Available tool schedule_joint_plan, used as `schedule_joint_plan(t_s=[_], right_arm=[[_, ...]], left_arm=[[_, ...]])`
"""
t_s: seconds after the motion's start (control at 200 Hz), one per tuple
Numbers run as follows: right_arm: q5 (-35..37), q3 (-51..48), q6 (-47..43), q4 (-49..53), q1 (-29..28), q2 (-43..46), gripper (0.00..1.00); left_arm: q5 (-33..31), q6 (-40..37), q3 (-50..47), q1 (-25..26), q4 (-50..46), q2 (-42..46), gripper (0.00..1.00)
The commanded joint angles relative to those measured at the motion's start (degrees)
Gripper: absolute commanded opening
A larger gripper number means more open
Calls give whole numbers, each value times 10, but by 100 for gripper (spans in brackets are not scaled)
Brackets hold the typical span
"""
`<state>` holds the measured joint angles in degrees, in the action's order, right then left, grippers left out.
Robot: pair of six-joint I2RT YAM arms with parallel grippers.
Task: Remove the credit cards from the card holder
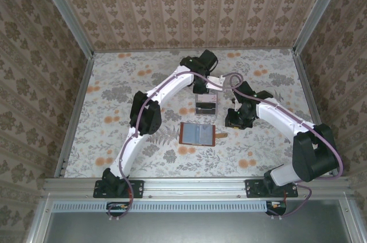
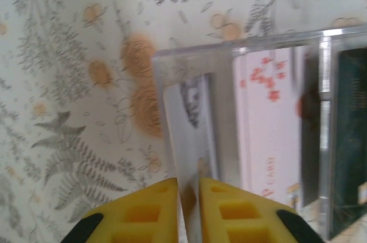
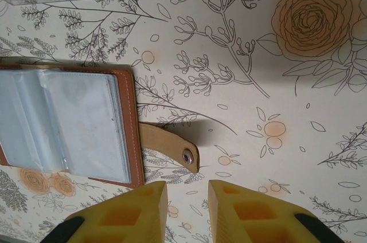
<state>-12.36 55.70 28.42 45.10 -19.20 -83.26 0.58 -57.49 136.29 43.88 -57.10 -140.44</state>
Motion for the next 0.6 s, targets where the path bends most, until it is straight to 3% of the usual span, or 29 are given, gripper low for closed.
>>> schedule_joint_plan(t_s=[0.0, 0.595], right_arm=[[-1, -6, -7, 11, 3, 7, 26], [-10, -11, -1, 0, 3, 13, 26]], left_arm=[[-51, 0, 15, 1, 30, -8, 18], [-83, 37, -35, 4, 96, 35, 21]])
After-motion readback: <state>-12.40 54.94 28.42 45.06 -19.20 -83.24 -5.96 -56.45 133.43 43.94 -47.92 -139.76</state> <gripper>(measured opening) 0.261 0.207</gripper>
